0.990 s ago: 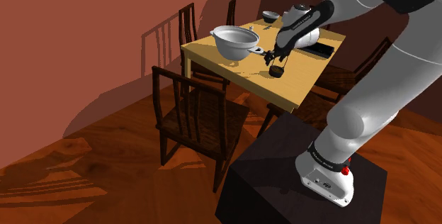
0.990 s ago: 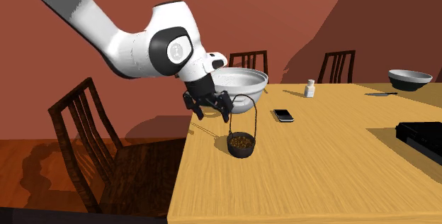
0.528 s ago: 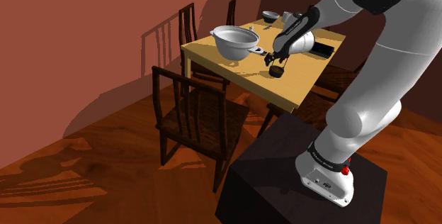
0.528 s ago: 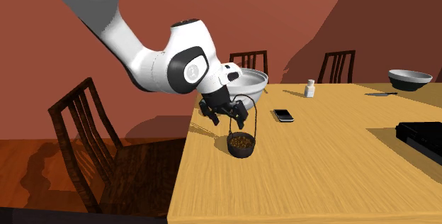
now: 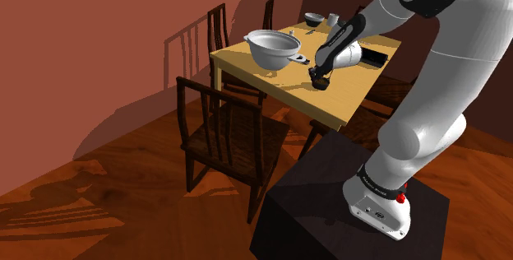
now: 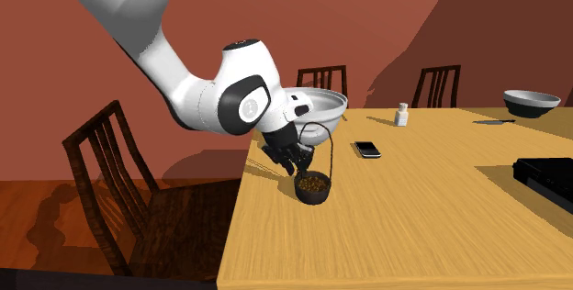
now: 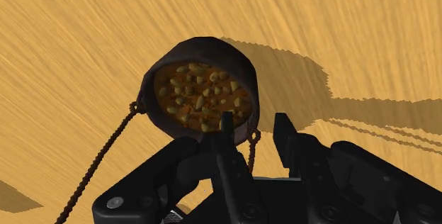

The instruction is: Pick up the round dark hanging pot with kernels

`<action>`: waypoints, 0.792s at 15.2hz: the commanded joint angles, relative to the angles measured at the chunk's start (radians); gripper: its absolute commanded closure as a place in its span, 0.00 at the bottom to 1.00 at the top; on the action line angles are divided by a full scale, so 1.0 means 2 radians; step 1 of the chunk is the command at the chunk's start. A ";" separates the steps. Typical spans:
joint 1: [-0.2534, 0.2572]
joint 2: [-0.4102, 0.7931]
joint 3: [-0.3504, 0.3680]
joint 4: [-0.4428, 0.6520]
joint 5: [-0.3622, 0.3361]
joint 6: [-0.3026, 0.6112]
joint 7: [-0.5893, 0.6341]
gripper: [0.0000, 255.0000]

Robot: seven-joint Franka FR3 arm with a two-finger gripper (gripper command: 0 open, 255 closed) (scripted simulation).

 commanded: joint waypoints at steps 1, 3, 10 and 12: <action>0.000 0.000 0.000 0.000 0.000 0.000 0.000 1.00; 0.000 0.000 0.000 0.000 0.000 0.000 0.000 1.00; 0.002 -0.012 -0.003 0.001 -0.004 -0.013 0.001 1.00; 0.005 -0.024 -0.005 0.003 -0.009 -0.026 0.003 1.00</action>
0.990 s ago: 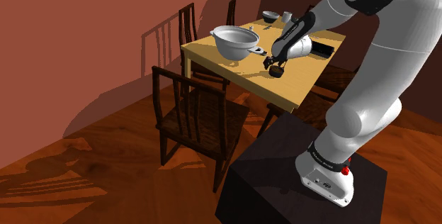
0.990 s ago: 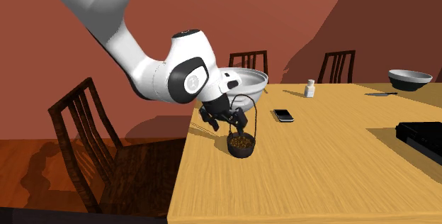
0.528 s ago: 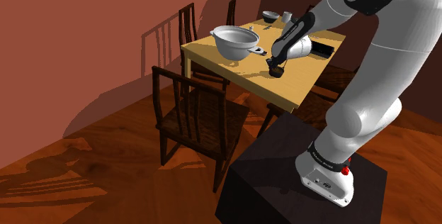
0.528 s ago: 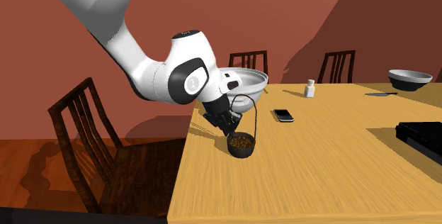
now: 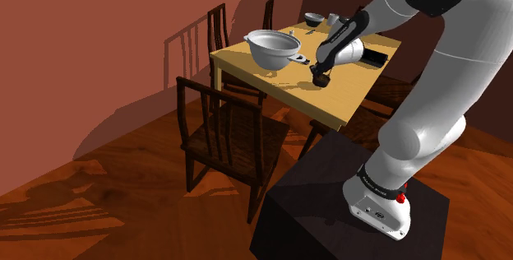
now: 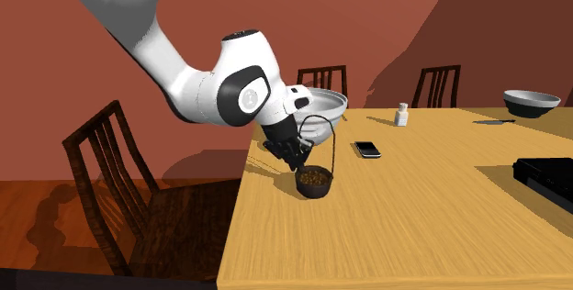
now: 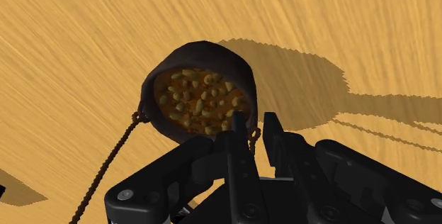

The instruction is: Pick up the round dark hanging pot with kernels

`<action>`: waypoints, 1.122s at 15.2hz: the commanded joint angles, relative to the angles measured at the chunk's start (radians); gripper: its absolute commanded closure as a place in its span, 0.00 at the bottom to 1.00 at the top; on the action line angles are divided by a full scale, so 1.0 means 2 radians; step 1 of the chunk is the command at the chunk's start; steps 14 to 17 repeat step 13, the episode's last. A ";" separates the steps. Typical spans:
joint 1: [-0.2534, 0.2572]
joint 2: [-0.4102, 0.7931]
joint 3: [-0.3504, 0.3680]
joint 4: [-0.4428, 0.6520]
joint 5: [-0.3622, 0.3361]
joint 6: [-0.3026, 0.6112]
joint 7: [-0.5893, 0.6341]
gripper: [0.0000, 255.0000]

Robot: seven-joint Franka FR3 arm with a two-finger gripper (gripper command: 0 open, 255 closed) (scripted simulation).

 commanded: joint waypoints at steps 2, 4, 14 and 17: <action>0.002 -0.018 -0.003 0.003 -0.005 -0.020 0.001 1.00; 0.003 -0.029 -0.004 0.005 -0.009 -0.033 0.002 1.00; 0.006 -0.068 -0.005 0.017 -0.020 -0.083 0.005 1.00; 0.006 -0.068 -0.005 0.017 -0.020 -0.083 0.005 1.00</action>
